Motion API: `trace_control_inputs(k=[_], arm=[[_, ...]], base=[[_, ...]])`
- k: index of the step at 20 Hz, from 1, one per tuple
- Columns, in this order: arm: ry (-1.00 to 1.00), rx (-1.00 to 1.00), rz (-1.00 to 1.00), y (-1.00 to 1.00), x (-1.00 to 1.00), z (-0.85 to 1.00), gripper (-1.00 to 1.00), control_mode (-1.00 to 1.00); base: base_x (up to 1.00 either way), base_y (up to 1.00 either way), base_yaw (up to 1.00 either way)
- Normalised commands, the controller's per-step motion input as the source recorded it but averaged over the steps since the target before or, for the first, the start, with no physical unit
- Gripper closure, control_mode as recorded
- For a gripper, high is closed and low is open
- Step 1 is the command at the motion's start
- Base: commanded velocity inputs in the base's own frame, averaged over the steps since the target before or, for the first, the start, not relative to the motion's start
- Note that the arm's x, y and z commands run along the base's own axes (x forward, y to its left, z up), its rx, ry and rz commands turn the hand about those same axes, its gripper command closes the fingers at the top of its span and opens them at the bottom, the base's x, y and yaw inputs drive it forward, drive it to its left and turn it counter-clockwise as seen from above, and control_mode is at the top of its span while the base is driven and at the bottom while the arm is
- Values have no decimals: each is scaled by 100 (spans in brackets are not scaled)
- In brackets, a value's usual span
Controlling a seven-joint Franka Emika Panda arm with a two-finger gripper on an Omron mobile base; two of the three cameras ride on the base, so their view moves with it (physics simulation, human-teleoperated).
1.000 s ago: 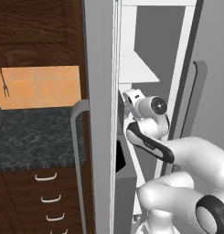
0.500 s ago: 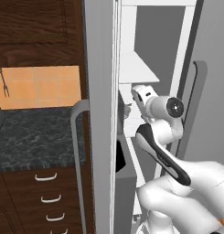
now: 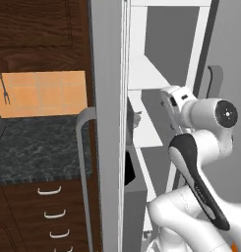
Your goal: Take the meat container that has the fish and place it on the second highest rack of the freezer. Then take the vegetable container that has the lemon and garlic and place it on the highest rack of the freezer.
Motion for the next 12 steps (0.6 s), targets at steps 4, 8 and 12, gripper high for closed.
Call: trace_control_inputs(k=[4, 8, 12], arm=[[7, 0, 0, -3, -100, -18, -100, -100], [26, 0, -4, -3, -89, -58, -100, -100], [13, -2, 0, -10, -34, -74, -100, -100]], base=[[0, 0, 0], [0, 0, 0], [0, 0, 0]])
